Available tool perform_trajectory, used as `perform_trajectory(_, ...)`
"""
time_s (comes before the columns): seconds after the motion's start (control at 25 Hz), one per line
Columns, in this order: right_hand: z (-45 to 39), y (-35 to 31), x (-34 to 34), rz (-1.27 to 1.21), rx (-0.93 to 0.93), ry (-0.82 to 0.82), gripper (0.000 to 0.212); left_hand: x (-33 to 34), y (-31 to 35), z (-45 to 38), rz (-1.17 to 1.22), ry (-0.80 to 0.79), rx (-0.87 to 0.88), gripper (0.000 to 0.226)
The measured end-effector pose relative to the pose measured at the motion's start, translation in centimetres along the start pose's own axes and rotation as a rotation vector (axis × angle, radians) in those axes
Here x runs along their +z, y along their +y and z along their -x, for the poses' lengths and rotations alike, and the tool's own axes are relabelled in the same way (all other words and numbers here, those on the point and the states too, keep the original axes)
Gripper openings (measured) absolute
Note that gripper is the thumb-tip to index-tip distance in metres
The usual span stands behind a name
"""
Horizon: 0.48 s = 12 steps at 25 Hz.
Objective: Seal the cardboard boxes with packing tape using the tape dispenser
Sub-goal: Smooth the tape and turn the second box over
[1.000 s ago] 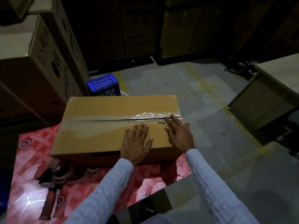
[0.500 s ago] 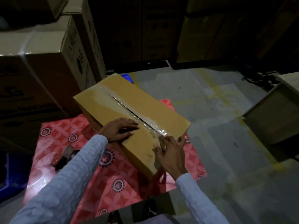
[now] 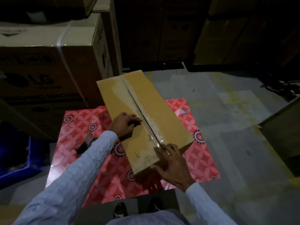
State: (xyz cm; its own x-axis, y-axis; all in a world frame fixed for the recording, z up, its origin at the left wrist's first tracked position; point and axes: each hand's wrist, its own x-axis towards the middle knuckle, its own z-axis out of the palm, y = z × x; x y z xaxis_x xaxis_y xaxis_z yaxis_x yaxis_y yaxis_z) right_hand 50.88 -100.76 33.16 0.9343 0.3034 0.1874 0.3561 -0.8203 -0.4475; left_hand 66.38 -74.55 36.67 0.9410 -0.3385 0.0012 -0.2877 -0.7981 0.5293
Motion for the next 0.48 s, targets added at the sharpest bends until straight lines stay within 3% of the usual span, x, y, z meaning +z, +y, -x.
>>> perform_trajectory(0.08,0.1,2.2,-0.6,0.018,-0.084,-0.044,0.066,2.5,2.4,1.9,-0.025,0.113,-0.126,0.043)
perform_trajectory(0.2,-0.3,3.2,0.3,0.061,-0.138,0.011,0.049,5.2,4.1,3.3,-0.039,0.126,-0.237,0.053)
perform_trajectory(0.48,-0.1,1.4,1.2,-0.018,-0.070,0.144,0.057,5.4,3.2,2.4,-0.053,0.044,-0.132,0.055)
